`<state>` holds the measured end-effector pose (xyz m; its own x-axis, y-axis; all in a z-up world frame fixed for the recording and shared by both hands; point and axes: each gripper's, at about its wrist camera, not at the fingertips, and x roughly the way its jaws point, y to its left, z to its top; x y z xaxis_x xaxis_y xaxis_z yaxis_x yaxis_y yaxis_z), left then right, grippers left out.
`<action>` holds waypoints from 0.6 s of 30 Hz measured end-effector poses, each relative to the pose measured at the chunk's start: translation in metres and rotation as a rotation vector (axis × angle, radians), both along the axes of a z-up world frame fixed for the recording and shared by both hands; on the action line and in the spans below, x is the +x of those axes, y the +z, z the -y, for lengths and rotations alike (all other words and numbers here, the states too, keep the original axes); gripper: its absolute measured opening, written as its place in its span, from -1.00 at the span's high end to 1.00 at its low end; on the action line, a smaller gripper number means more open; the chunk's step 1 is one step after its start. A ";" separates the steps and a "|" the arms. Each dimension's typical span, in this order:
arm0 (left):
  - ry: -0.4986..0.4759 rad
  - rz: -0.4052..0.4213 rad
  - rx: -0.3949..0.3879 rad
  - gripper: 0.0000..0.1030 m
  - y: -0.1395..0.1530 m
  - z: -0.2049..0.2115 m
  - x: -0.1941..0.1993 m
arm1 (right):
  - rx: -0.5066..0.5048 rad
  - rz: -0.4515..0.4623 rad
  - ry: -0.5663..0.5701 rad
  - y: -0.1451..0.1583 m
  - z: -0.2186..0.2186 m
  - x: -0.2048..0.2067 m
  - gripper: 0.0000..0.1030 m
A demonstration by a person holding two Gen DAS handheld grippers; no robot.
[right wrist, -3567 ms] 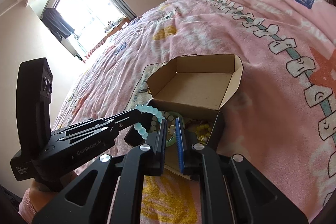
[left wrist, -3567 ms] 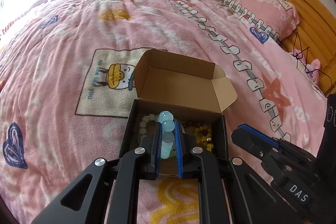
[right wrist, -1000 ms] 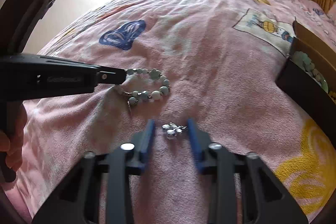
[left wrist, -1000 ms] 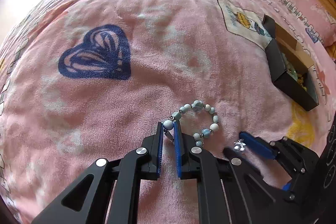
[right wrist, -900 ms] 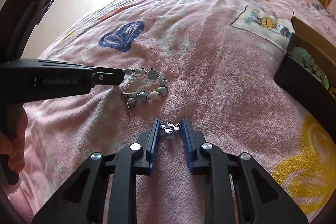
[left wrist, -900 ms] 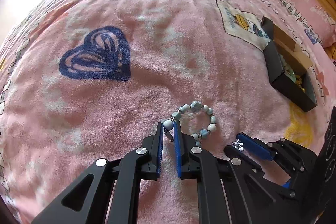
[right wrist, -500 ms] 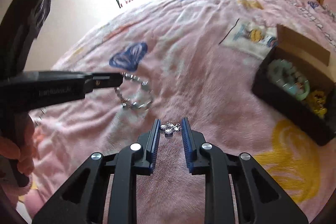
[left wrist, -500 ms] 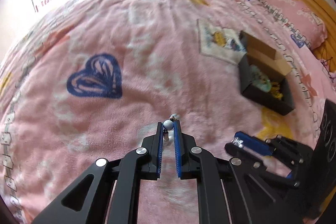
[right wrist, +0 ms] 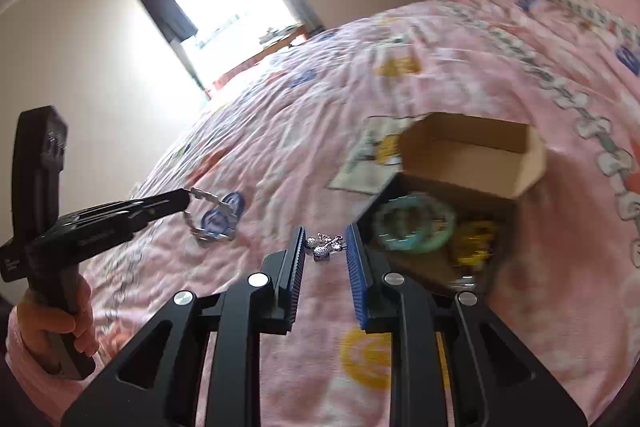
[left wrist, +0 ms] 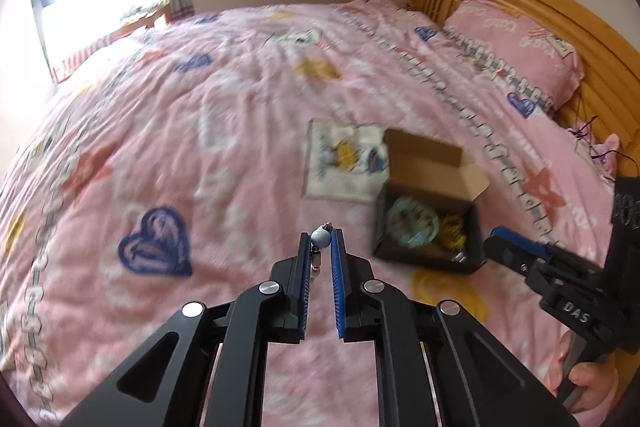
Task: Organize jewelry
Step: 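Carry the pendant bracelet and earrings into the box and open both tools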
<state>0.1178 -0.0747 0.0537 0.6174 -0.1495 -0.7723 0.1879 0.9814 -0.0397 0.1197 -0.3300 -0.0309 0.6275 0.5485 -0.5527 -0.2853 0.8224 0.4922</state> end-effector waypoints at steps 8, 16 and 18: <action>-0.086 0.021 0.005 0.78 -0.009 0.074 0.035 | -0.001 -0.073 -0.097 -0.022 0.040 0.021 0.59; -0.110 -0.030 -0.012 0.78 -0.048 0.116 0.067 | -0.023 -0.160 -0.137 -0.059 0.049 0.051 0.58; -0.107 -0.048 -0.026 0.78 -0.056 0.118 0.071 | -0.005 -0.173 -0.145 -0.064 0.053 0.054 0.58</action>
